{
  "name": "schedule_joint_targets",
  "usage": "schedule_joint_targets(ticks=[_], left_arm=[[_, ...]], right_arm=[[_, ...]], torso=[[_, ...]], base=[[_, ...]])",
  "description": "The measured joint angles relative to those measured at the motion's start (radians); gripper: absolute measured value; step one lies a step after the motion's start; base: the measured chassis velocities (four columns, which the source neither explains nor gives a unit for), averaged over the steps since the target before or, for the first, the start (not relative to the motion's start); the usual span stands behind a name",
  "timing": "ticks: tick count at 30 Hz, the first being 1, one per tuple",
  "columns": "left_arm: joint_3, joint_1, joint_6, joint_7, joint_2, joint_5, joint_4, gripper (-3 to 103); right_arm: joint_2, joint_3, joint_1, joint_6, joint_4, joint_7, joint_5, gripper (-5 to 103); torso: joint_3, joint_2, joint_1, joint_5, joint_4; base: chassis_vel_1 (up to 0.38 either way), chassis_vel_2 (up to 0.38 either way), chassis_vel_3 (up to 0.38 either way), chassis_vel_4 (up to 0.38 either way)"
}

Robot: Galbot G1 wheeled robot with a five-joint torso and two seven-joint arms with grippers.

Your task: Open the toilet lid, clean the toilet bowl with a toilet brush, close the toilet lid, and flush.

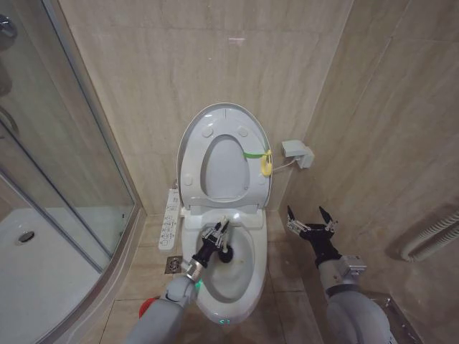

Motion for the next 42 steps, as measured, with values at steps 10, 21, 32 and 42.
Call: schedule_joint_targets(ticks=[10,21,32,42], left_arm=[[0.045,0.011,-0.001,-0.002,-0.042,0.008,-0.083,19],[0.011,-0.034,-0.005,0.012,-0.007,-0.006,0.065,19],[0.065,0.042,-0.001,0.003,-0.014,0.012,-0.132,19],[0.039,0.043,0.003,0.002,-0.001,0.01,-0.038,19]], right_arm=[[0.0,0.0,0.0,0.0,0.0,0.0,0.0,100],[0.0,0.0,0.0,0.0,0.0,0.0,0.0,100],[0.0,0.0,0.0,0.0,0.0,0.0,0.0,100],[0.0,0.0,0.0,0.0,0.0,0.0,0.0,100]], torso=[[0.0,0.0,0.0,0.0,-0.0006],[0.0,0.0,0.0,0.0,-0.0001],[0.0,0.0,0.0,-0.0001,-0.0007],[0.0,0.0,0.0,-0.0001,-0.0003]], base=[[0.0,0.0,0.0,0.0],[0.0,0.0,0.0,0.0],[0.0,0.0,0.0,0.0],[0.0,0.0,0.0,0.0]])
